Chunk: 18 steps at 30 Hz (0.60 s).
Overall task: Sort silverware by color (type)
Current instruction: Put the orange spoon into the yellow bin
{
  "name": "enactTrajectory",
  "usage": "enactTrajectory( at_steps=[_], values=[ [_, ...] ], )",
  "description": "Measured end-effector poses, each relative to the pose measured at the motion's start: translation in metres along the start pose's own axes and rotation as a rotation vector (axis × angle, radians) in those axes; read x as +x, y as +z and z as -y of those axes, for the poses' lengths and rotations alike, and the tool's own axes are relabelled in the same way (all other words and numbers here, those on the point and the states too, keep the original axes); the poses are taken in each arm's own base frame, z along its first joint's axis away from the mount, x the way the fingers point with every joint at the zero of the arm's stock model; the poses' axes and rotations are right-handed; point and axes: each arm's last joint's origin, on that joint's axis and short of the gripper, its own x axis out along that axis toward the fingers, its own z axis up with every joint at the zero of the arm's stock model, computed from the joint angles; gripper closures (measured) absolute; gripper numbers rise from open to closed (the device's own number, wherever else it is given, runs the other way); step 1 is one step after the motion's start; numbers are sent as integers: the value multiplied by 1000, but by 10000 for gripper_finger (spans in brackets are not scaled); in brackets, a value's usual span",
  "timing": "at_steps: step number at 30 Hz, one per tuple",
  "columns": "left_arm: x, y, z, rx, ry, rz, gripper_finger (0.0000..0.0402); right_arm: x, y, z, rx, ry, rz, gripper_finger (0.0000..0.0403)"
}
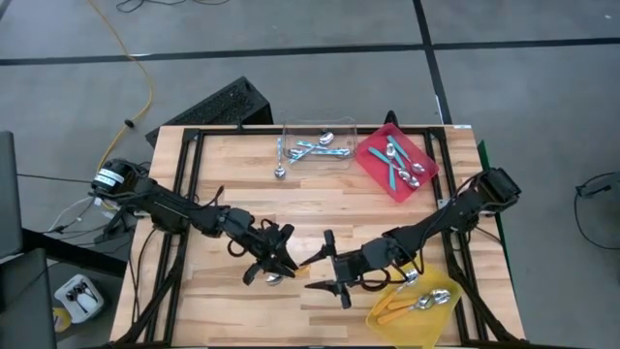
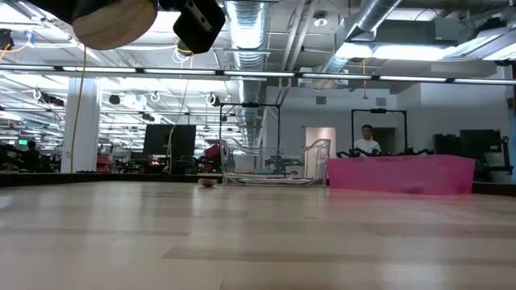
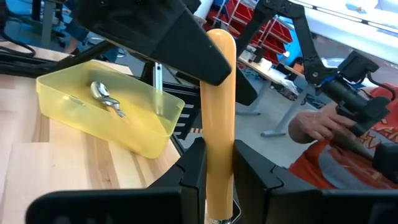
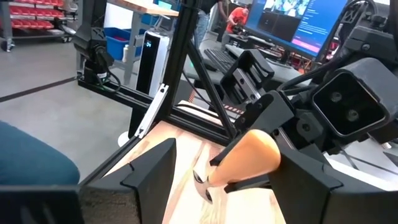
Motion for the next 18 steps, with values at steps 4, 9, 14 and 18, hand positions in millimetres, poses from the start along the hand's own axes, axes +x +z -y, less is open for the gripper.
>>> enactTrajectory(
  at_steps=[4, 9, 14, 18],
  values=[
    [0, 0, 0, 0, 0, 0, 360, 0, 1, 0, 5, -2, 6, 141],
    [0, -2, -1, -4, 6, -14, 360, 0, 1, 1, 19, -3, 11, 175],
    [0, -2, -1, -6, 3, -17, 360, 0, 1, 3, 30, -10, 9, 247],
    [0, -2, 0, -10, -2, -19, 360, 1, -1, 7, 30, -7, 6, 328]
  ],
)
